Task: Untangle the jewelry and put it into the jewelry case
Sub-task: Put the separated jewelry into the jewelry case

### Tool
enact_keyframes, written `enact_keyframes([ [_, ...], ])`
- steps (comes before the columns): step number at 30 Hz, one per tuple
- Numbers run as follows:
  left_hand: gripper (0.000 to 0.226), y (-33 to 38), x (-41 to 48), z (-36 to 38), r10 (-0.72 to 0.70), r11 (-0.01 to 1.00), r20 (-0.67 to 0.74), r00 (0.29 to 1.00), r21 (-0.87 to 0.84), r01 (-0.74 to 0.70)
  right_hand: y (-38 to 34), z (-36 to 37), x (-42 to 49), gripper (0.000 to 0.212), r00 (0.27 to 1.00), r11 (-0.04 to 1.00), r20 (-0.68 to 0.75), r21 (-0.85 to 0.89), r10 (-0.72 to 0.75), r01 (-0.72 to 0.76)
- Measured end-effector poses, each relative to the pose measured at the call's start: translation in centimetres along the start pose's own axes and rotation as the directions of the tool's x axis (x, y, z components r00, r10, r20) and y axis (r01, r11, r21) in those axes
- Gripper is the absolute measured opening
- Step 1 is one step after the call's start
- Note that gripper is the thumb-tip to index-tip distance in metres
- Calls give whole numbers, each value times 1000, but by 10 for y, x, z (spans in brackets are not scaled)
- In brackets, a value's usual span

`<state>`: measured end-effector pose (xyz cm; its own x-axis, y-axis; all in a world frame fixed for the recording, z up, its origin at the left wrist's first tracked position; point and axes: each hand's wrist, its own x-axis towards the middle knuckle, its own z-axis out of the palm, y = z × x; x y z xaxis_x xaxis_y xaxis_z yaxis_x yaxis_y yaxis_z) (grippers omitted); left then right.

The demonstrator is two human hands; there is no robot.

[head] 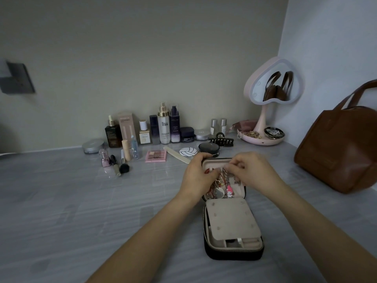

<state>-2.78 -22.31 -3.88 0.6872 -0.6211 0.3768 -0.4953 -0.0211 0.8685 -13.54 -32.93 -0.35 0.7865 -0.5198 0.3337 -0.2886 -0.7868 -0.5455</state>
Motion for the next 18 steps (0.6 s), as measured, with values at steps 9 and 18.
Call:
enact_keyframes([
  [9, 39, -3, 1, 0, -49, 997, -24, 999, -67, 47, -2, 9, 3, 28, 994, 988, -66, -125, 85, -93],
  [18, 21, -6, 4, 5, -65, 989, -76, 995, -137, 55, -2, 9, 2, 27, 987, 992, -158, -118, 21, -40],
])
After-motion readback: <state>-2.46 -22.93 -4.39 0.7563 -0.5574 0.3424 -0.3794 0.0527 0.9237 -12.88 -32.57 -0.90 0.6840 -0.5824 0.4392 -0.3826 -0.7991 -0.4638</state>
